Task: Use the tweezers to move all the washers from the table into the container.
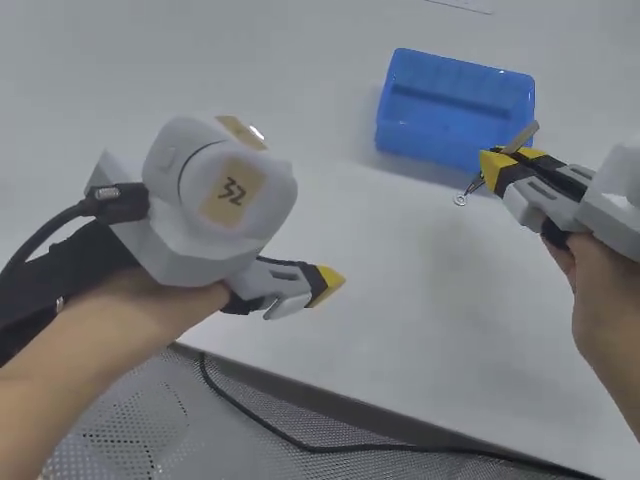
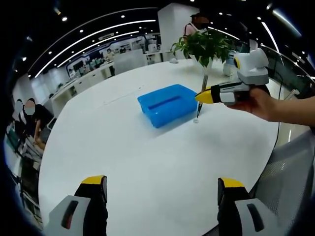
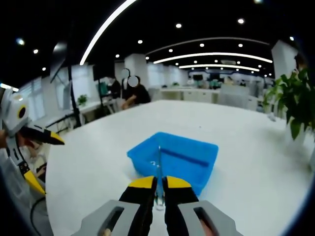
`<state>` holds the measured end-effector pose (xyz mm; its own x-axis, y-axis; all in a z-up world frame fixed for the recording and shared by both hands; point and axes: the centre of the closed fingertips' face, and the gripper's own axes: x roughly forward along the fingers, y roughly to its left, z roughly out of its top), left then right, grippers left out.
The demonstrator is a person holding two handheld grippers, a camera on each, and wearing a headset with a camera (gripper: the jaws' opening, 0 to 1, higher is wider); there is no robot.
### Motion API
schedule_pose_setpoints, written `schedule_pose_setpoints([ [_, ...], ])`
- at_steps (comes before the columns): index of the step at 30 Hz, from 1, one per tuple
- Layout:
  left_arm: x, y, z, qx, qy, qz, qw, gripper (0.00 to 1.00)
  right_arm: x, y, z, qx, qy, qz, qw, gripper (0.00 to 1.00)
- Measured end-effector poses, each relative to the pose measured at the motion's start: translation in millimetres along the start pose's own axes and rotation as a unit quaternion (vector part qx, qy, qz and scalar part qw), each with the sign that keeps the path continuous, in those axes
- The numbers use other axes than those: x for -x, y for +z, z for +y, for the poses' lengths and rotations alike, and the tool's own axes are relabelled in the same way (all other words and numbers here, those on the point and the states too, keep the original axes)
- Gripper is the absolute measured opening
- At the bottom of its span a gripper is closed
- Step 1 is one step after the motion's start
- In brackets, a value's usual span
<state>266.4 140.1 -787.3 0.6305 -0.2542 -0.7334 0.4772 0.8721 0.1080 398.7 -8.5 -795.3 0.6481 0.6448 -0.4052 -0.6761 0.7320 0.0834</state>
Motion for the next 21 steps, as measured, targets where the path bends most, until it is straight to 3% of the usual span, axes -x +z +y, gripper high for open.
schedule_pose_setpoints([
  [14,-0.3,-0.8,0.5,-0.002,0.001,0.003,1.0000,0.95,-4.0,-8.4,-8.8,-0.018,-0.023,-0.008,0.9995,0.04],
  [21,-0.6,-0.2,-0.8,-0.002,0.001,0.002,1.0000,0.95,-6.1,-9.9,-7.9,-0.006,-0.026,-0.009,0.9996,0.03],
])
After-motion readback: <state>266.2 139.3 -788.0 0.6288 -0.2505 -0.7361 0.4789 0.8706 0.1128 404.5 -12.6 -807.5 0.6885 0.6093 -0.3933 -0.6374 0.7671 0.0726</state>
